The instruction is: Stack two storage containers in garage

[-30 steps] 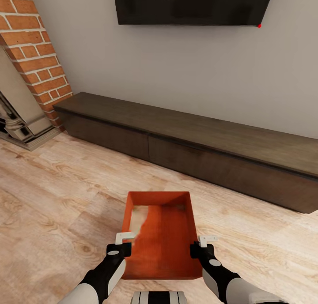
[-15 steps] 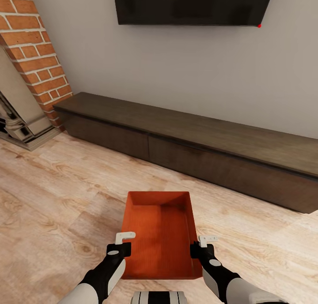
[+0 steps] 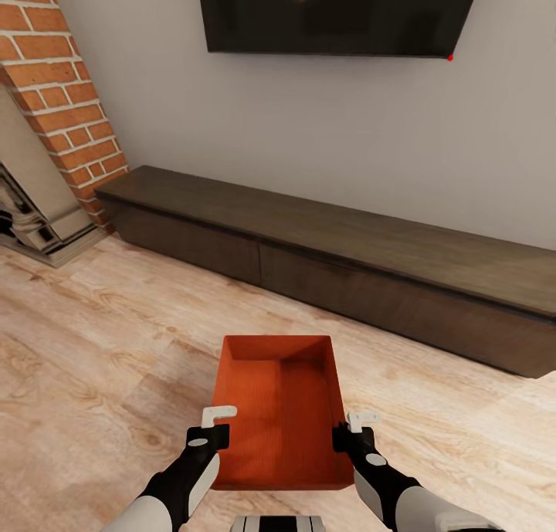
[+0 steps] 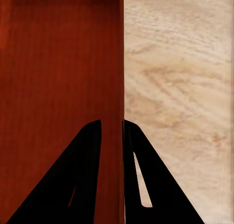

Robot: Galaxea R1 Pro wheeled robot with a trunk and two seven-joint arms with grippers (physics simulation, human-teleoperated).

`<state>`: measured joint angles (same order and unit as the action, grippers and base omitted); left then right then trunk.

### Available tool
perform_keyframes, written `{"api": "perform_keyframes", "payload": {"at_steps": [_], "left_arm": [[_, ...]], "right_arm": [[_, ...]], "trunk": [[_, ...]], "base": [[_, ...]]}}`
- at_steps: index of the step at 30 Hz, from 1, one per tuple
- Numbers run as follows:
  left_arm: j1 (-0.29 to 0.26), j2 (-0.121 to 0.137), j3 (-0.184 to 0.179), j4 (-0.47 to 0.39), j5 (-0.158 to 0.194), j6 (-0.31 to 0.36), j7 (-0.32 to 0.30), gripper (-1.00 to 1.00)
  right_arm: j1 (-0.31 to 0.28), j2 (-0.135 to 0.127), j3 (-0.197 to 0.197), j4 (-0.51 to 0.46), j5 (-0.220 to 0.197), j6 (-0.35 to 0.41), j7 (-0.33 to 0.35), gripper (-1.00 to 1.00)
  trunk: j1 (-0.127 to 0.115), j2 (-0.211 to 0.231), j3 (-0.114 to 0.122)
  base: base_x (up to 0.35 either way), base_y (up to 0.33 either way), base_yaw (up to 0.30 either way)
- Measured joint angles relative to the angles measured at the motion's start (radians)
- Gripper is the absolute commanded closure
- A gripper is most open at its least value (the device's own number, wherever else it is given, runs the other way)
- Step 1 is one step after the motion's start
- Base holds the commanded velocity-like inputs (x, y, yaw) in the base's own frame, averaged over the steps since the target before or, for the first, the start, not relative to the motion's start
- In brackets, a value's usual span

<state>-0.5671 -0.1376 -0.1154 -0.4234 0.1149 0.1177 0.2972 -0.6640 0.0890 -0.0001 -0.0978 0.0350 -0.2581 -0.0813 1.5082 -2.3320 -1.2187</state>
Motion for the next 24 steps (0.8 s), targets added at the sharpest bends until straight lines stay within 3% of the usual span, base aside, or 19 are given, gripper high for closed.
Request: {"api": "perform_keyframes", "payload": {"at_steps": [24], "left_arm": [[0.000, 0.002, -0.001, 0.002, 0.004, -0.001, -0.002, 1.00]], "right_arm": [[0.000, 0.000, 0.001, 0.000, 0.000, 0.002, 0.000, 1.00]], "trunk": [[-0.092, 0.168, 0.075]], "base": [[0.000, 0.000, 0.000]]}}
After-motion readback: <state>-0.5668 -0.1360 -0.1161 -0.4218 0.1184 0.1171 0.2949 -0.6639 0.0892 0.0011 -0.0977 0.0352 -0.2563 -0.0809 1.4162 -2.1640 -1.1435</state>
